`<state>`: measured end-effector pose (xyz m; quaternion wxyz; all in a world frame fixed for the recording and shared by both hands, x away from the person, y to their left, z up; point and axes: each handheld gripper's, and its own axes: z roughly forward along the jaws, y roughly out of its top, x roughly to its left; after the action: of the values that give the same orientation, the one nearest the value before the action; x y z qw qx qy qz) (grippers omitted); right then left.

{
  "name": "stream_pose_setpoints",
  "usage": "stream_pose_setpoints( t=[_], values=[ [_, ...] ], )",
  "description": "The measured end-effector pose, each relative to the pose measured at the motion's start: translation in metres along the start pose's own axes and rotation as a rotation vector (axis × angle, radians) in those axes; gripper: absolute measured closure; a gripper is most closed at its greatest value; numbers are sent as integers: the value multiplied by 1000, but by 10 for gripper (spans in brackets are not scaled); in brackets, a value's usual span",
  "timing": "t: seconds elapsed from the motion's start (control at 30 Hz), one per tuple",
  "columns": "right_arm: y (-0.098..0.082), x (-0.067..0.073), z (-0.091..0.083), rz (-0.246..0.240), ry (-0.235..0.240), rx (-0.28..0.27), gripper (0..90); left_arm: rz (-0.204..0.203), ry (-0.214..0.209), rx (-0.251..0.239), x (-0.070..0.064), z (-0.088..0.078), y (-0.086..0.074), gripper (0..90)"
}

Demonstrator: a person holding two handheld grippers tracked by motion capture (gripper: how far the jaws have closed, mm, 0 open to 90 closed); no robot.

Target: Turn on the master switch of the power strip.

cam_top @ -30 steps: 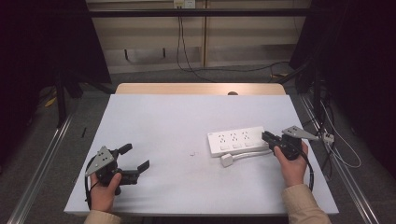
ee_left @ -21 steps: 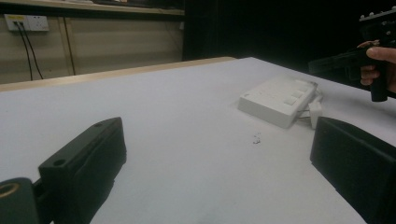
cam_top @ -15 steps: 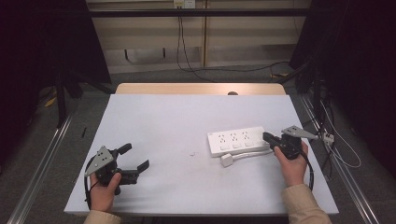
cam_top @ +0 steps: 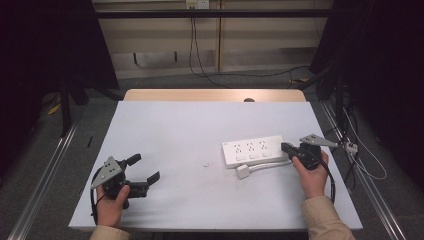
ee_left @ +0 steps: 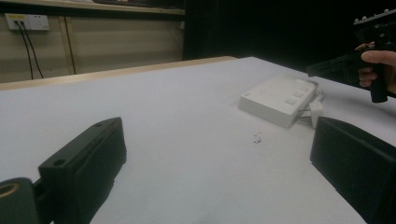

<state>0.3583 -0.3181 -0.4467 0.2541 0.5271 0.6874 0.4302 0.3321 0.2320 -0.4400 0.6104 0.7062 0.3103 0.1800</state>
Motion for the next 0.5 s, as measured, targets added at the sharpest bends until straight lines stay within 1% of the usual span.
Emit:
stream_pose_setpoints(
  t=[0.5],
  values=[
    [-1,-2,2,-6,-13,14,900,1,-1,0,0,0,0,33]
  ],
)
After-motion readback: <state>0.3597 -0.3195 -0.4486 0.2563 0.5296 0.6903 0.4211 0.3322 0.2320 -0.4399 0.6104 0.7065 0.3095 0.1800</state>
